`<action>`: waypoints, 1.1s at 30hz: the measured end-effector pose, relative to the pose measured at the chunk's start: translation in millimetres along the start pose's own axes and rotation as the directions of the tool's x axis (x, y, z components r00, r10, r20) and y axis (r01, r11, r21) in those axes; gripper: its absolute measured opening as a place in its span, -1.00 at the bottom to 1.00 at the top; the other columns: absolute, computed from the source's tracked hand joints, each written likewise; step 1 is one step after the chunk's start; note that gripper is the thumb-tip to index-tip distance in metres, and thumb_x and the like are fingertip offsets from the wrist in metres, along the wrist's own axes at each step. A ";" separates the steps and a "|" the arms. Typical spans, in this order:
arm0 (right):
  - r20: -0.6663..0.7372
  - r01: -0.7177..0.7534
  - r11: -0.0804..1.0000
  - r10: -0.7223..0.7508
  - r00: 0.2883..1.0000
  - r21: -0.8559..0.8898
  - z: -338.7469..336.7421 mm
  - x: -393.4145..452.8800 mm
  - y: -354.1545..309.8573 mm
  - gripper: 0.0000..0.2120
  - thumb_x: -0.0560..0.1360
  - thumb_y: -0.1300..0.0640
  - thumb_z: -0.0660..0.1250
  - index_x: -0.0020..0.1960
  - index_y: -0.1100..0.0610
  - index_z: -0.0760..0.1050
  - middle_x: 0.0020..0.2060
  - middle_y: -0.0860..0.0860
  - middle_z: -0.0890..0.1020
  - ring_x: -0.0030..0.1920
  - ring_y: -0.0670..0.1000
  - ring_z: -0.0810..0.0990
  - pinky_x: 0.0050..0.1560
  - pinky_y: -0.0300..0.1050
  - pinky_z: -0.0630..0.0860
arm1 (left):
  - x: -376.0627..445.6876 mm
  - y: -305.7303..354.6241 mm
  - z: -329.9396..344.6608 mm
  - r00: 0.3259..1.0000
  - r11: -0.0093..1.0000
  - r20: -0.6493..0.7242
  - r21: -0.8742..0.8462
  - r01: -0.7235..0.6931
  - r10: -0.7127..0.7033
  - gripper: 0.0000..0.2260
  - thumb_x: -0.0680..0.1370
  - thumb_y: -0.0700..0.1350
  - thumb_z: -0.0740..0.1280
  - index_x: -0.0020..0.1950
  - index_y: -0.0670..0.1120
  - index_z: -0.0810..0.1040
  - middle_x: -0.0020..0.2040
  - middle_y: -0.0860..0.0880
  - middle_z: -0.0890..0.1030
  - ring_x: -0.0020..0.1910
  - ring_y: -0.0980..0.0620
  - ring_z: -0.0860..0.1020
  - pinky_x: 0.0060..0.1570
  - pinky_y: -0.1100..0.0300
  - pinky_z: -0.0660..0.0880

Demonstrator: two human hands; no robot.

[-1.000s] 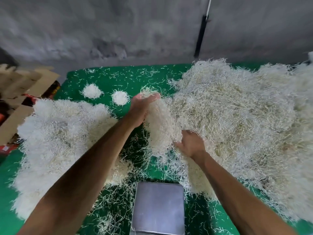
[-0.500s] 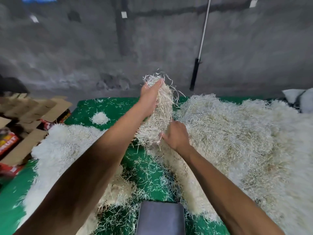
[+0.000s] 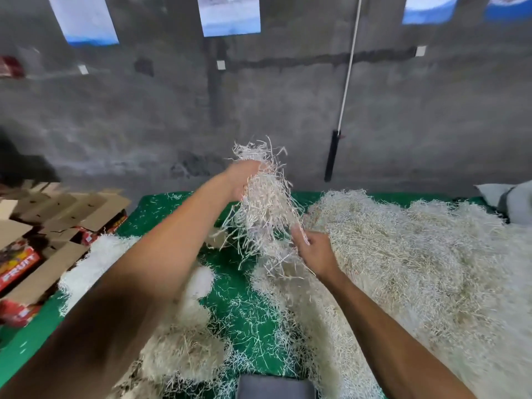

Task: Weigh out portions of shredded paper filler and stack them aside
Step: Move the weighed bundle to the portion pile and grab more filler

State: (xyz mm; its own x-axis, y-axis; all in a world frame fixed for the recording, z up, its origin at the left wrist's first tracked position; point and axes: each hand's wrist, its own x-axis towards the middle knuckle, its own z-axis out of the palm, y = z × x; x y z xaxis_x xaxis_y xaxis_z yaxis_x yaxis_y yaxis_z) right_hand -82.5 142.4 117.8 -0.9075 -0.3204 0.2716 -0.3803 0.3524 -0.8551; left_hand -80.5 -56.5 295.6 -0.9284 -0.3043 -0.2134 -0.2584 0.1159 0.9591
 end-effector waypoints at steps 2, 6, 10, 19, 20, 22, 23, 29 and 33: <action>0.092 0.021 0.966 0.003 0.996 -0.257 2.1 -2.6 7.7 -0.29 0.44 -0.58 0.10 -0.27 0.09 0.43 -0.42 -0.08 0.43 -0.50 -0.11 0.35 -0.46 -0.21 0.43 | 3.4 10.9 -3.1 0.999 0.999 -0.044 0.025 -0.027 0.028 -0.45 0.62 -0.09 0.38 0.55 -0.22 0.29 0.51 -0.21 0.38 0.47 -0.24 0.39 0.47 -0.12 0.32; 0.162 0.069 0.884 0.007 0.987 -0.463 0.8 5.0 4.2 -0.53 0.64 -0.32 0.15 -0.06 0.08 0.52 -0.39 -0.11 0.43 -0.41 -0.15 0.37 -0.26 -0.18 0.35 | 5.5 13.2 8.5 0.995 0.998 -0.067 -0.002 -0.070 0.070 -0.34 0.63 -0.02 0.35 0.63 -0.14 0.12 0.60 -0.14 0.23 0.55 -0.17 0.25 0.51 -0.11 0.20; 0.040 -0.166 0.985 0.164 0.986 0.055 -10.9 12.9 -13.4 -0.69 0.69 0.15 0.24 -0.24 0.05 0.44 -0.38 -0.03 0.48 -0.41 -0.06 0.40 -0.35 -0.17 0.35 | -14.8 -10.8 29.4 0.997 0.957 0.035 0.282 -0.070 0.063 -0.23 0.49 0.19 0.47 0.58 -0.10 0.27 0.53 -0.25 0.34 0.47 -0.28 0.37 0.35 -0.12 0.43; -0.030 0.053 0.930 -0.045 0.999 0.363 -36.6 27.7 -72.9 -0.78 0.66 -0.10 0.24 0.23 -0.13 0.57 0.09 -0.21 0.65 0.03 -0.22 0.63 0.01 -0.18 0.51 | -25.1 -26.8 40.5 0.992 0.963 0.117 -0.268 -0.004 0.037 -0.62 0.69 0.05 0.23 0.47 -0.04 0.40 0.44 -0.04 0.41 0.26 -0.07 0.53 0.10 0.09 0.58; -0.070 0.024 0.922 0.003 0.998 0.387 -35.2 23.3 -72.7 -0.67 0.63 -0.23 0.18 0.32 -0.18 0.52 0.21 -0.24 0.60 0.20 -0.20 0.58 0.11 -0.15 0.50 | -25.3 -20.0 37.0 0.998 0.948 0.063 -0.319 -0.003 0.024 -0.68 0.69 0.00 0.23 0.42 -0.05 0.42 0.40 -0.01 0.40 0.21 -0.05 0.57 0.01 0.16 0.58; -0.020 -0.154 0.857 0.188 0.982 0.491 -29.5 18.1 -75.2 -0.34 0.57 -0.46 0.02 0.55 -0.16 0.33 0.50 -0.12 0.43 0.50 0.02 0.40 0.39 0.18 0.46 | -30.4 -13.6 38.3 0.999 0.973 0.012 -0.226 -0.039 0.042 -0.70 0.67 -0.04 0.29 0.37 -0.10 0.43 0.43 -0.08 0.41 0.19 -0.02 0.62 0.00 0.17 0.61; 0.062 -0.259 0.797 0.269 0.961 0.546 -25.6 16.7 -78.8 -0.20 0.54 -0.54 -0.04 0.63 -0.13 0.20 0.58 -0.05 0.31 0.57 0.12 0.30 0.46 0.35 0.36 | -35.1 -16.6 42.6 0.996 0.996 -0.044 -0.054 -0.076 0.074 -0.58 0.65 -0.02 0.32 0.46 -0.12 0.35 0.49 -0.11 0.37 0.25 -0.01 0.58 0.12 0.15 0.58; 0.242 -0.324 0.549 0.217 0.946 0.771 -27.6 -2.8 -109.5 -0.30 0.58 -0.42 0.19 0.49 0.07 0.46 0.37 0.12 0.59 0.33 0.11 0.60 0.37 0.15 0.51 | -78.9 -78.1 65.3 0.945 0.723 -0.037 0.654 -0.222 0.324 -0.40 0.60 0.22 0.28 0.55 -0.04 0.30 0.52 -0.10 0.34 0.52 -0.20 0.29 0.48 -0.10 0.29; -0.097 -0.297 0.700 0.464 0.881 0.650 -36.7 -13.0 -105.2 -0.79 0.62 0.07 0.41 0.16 0.17 0.51 -0.12 0.06 0.61 -0.30 -0.02 0.53 -0.41 -0.19 0.46 | -108.1 -99.0 44.0 0.962 0.961 0.096 0.080 -0.263 0.255 -0.37 0.46 0.14 0.53 0.45 0.03 0.39 0.34 -0.02 0.56 0.19 -0.05 0.63 0.12 0.02 0.61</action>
State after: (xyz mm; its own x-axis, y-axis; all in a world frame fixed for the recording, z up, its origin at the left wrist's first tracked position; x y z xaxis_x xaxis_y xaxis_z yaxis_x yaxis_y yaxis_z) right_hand -37.2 141.8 220.4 -0.9929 -0.0336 -0.1145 0.1191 -0.2300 -0.9659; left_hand 33.7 6.5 215.6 -0.9848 -0.1724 0.0215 -0.0258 0.2674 0.9632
